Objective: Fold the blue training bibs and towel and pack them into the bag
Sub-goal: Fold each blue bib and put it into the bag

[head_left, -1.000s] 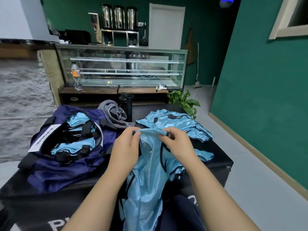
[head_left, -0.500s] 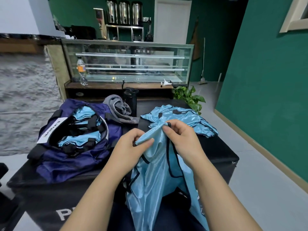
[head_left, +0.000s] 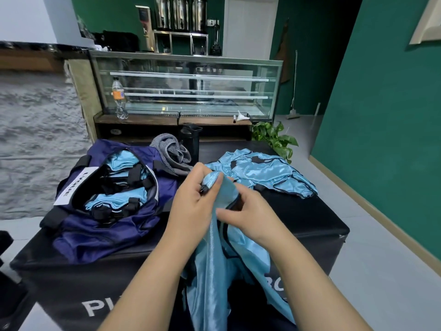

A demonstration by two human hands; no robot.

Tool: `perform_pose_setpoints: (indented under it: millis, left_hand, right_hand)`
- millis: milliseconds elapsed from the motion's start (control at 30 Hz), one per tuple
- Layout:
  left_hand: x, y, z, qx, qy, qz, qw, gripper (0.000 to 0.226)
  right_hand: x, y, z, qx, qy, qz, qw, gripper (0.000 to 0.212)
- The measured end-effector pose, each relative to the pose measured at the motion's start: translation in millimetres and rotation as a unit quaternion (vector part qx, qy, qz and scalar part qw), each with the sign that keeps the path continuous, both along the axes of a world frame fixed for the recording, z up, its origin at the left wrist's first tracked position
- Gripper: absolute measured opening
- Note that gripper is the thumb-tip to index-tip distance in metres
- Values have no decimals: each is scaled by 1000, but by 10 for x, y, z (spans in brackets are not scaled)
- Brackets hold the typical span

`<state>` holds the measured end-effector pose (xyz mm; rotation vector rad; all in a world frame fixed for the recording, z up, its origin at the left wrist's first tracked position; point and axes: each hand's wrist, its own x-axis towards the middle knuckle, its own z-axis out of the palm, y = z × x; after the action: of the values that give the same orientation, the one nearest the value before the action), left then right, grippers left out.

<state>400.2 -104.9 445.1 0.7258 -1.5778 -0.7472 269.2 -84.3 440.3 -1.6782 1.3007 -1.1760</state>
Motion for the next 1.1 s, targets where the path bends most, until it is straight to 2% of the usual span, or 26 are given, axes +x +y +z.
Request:
perform_pose_setpoints:
  millis: [133,267,367,500,700,833,933,1100]
  left_hand:
    - [97,8,-3,-9,34,40,999,27]
    - [140,132,-12,56,54,1,997,27]
    - [215,193,-51,41,13,27,999,27]
    - [349,235,-81,16,-35,86,996,29]
    - [593,290,-118,19,-58,134,989,27]
    - [689,233,-196,31,-59,184,981,20]
    - [663,246,-238,43,-66,176,981,21]
    - [471,370,-274,67,-113,87,987,21]
  right_hand:
    - [106,-18,-209,4,122,-15,992,13]
    - [41,-78,-306,-47,137,-102,984,34]
    - [-48,-82,-339,-68,174,-145,972,35]
    - [-173,-63,-408,-62,171,-185,966,30]
    - [-455,-14,-532,-19,153,-248,956,24]
    - [-678,45,-604,75,185,-289,936,14]
    - [-726,103,-613,133,180,-267,937,17]
    - [-545,118,-498,184,58,-203,960,13]
